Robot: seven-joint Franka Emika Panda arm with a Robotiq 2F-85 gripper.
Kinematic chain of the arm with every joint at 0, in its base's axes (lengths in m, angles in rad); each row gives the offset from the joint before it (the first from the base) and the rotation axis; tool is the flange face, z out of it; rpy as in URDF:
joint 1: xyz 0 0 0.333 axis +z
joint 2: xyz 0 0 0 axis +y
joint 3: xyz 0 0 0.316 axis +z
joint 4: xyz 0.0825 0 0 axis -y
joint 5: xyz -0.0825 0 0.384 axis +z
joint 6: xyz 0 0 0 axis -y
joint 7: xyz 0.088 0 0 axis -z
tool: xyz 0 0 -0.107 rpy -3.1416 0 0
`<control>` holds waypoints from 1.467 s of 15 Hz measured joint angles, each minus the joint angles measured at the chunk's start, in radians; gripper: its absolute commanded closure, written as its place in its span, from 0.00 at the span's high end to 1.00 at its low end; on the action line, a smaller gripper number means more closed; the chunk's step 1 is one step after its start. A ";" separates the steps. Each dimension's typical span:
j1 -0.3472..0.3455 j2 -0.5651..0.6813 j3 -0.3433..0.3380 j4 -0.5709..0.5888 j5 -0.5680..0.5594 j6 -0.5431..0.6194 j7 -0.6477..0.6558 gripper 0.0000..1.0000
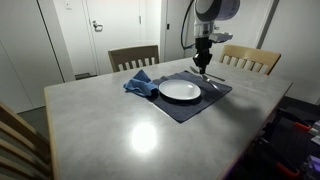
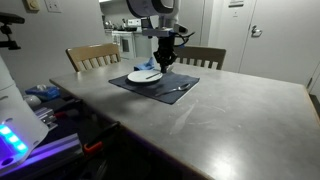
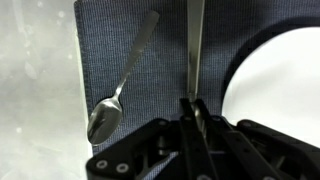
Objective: Put the fork on the white plate
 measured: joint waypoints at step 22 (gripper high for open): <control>0.111 0.058 0.083 0.011 -0.081 -0.092 -0.117 0.02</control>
